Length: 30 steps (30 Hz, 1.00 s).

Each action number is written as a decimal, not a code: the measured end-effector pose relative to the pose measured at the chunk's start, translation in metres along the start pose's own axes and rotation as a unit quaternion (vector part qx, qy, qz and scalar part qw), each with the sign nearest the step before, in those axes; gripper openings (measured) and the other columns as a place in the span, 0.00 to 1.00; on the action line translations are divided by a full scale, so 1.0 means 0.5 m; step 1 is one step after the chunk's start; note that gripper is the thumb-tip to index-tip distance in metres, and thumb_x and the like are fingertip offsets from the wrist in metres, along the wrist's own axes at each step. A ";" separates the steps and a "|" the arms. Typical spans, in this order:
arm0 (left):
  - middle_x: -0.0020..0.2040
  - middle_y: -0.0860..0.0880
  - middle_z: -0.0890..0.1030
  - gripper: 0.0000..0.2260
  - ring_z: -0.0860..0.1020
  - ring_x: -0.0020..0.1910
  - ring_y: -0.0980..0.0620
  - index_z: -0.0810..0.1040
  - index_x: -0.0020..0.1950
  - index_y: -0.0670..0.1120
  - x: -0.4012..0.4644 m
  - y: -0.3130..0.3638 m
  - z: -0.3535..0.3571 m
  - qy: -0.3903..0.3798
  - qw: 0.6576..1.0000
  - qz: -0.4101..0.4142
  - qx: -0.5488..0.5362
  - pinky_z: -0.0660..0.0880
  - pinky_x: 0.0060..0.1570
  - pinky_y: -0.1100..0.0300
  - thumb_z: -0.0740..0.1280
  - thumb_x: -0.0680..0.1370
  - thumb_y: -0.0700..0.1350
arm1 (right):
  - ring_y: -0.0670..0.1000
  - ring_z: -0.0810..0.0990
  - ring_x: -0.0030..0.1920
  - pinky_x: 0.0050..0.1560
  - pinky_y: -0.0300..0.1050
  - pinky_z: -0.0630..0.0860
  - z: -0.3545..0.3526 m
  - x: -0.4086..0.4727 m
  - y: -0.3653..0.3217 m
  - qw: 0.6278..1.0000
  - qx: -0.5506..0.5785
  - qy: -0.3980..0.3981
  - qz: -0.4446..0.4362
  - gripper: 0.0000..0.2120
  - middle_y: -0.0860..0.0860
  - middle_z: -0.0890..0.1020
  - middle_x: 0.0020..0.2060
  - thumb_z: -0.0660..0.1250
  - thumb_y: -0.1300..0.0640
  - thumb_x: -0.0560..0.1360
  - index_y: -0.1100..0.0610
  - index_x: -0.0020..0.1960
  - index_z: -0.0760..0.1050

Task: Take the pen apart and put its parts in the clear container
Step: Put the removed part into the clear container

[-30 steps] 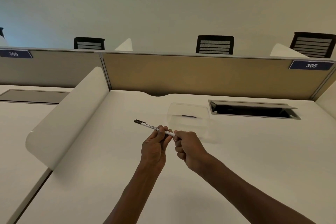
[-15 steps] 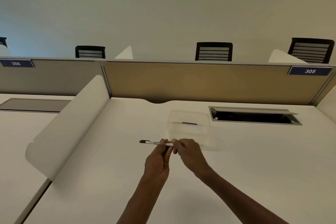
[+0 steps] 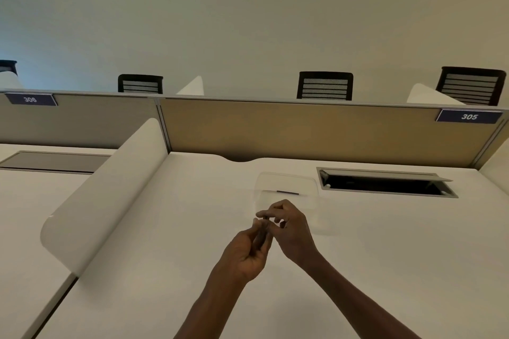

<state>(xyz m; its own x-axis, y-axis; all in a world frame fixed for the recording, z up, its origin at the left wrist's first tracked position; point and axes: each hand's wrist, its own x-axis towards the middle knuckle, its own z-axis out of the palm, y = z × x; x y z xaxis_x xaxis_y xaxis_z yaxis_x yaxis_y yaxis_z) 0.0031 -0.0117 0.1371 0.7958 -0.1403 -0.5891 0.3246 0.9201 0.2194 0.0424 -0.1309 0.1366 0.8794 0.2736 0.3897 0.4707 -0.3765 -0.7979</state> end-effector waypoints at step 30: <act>0.80 0.45 0.40 0.32 0.38 0.79 0.49 0.44 0.79 0.42 0.168 0.042 -0.313 0.149 0.443 0.260 0.845 0.41 0.77 0.51 0.51 0.83 0.58 | 0.46 0.58 0.25 0.24 0.38 0.57 -0.066 0.031 -0.012 0.958 0.227 -0.006 0.177 0.17 0.51 0.65 0.28 0.54 0.51 0.84 0.57 0.45 0.76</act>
<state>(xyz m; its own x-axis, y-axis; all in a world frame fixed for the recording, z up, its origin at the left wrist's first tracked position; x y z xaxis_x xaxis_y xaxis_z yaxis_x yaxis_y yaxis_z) -0.0031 0.0533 -0.0296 0.9666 0.2152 -0.1390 0.2561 -0.8237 0.5059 0.0556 -0.1538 0.1625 0.9759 0.2111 0.0547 0.0611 -0.0241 -0.9978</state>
